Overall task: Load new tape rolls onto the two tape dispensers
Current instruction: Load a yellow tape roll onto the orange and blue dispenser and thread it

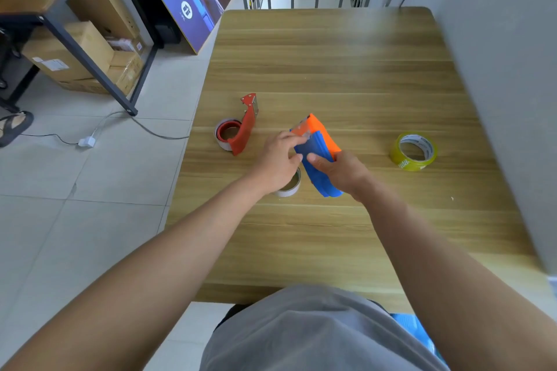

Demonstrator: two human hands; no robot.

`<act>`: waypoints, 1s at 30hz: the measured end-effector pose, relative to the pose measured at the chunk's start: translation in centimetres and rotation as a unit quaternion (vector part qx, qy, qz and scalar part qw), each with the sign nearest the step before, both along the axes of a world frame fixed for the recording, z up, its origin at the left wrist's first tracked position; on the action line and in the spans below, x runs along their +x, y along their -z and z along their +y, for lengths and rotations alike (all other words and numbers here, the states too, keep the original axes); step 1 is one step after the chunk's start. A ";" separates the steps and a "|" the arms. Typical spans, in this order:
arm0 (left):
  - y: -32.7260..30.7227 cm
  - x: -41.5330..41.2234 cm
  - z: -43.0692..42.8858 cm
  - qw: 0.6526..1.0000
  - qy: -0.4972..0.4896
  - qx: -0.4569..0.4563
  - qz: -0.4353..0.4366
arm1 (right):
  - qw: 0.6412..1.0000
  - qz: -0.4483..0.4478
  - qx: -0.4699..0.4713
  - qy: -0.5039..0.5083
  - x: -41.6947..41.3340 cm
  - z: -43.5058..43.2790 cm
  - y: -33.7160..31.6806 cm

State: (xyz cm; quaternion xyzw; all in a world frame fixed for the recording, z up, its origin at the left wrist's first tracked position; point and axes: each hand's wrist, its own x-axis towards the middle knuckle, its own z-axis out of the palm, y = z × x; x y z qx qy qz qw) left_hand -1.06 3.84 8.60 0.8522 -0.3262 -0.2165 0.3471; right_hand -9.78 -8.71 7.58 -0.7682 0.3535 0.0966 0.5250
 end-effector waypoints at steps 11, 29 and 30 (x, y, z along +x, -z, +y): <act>2.9 -2.9 -1.8 0.964 -0.054 -0.021 0.259 | 0.978 0.131 -0.150 -0.057 -3.1 -2.0 4.5; 8.5 -8.5 -1.2 0.910 -0.083 0.011 0.405 | 0.904 0.219 -0.327 -0.168 -6.7 -1.3 10.0; 8.5 -8.5 -1.2 0.911 -0.086 0.009 0.402 | 0.905 0.221 -0.322 -0.167 -6.6 -1.3 9.9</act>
